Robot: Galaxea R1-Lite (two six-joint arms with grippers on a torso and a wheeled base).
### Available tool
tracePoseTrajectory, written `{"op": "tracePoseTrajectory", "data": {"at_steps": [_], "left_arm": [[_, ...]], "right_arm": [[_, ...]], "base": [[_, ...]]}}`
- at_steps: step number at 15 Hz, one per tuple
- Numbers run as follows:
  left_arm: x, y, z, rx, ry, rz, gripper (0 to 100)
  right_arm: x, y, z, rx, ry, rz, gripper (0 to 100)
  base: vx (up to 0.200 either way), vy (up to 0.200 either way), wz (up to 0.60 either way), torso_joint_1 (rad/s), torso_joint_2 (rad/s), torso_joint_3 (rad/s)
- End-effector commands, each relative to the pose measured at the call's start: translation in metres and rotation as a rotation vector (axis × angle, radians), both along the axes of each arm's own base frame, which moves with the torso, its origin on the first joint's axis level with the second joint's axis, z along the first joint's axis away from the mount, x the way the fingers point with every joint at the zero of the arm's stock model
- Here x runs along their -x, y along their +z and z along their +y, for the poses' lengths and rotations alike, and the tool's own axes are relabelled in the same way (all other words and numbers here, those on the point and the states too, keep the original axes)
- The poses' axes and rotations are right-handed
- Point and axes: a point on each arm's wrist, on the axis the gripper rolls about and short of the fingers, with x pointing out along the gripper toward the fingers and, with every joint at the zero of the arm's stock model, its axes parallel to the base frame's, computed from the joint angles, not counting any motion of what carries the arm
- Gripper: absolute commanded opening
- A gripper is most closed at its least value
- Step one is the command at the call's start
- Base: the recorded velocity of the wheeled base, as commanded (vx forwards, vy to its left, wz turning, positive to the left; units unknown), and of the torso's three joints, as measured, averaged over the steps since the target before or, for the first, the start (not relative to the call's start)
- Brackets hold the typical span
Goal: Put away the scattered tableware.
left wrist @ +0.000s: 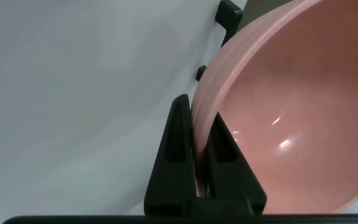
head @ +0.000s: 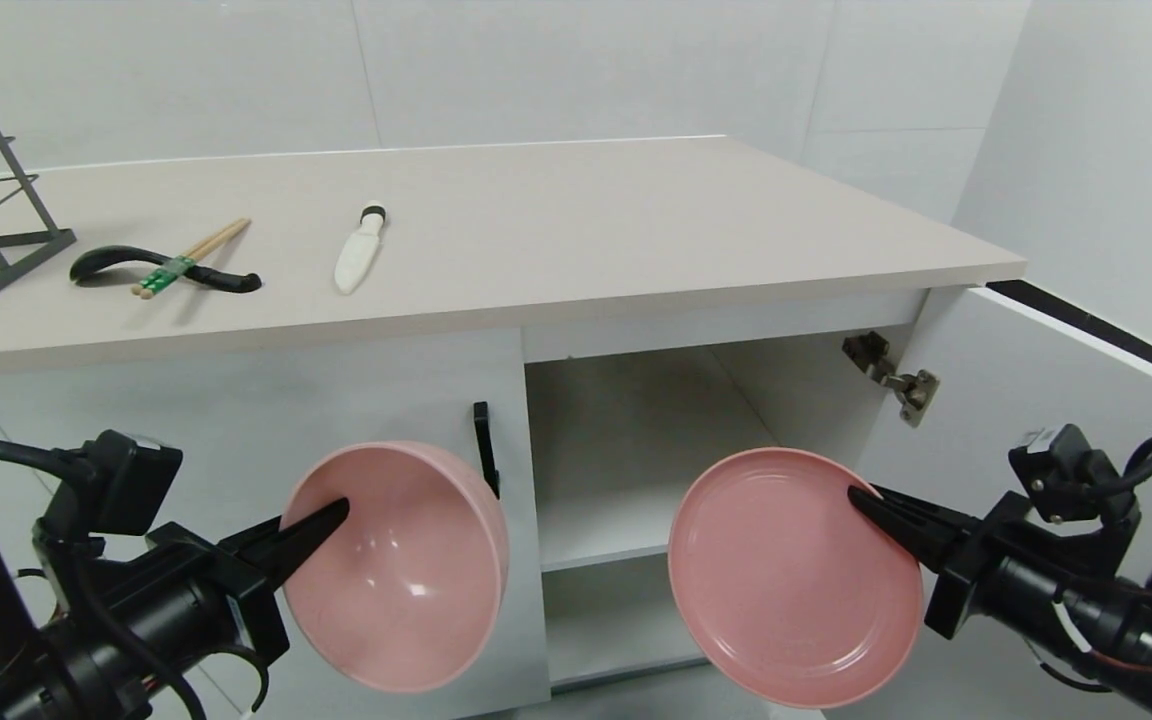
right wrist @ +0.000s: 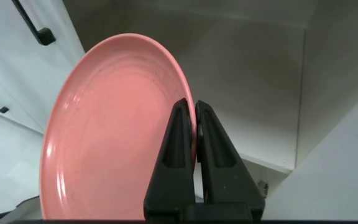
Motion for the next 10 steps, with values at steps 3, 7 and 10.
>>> {"op": "tracePoseTrajectory", "data": {"at_steps": [3,7,10], "left_arm": [[0.001,0.0,0.0,0.0,-0.001,0.0,0],[0.001,-0.001,0.0,-0.001,-0.001,0.003,0],[0.001,-0.001,0.0,-0.002,-0.001,0.005,0]], "right_arm": [[0.0,0.0,0.0,0.0,-0.002,0.002,0],[-0.009,-0.017,-0.004,0.03,-0.035,0.081,0],[-0.015,-0.033,0.0,0.079,-0.101,0.141,0]], "base": [[0.0,0.0,0.0,0.0,0.0,0.0],[0.0,0.0,0.0,0.0,0.0,0.0],[0.0,0.0,0.0,0.0,0.0,0.0]]}}
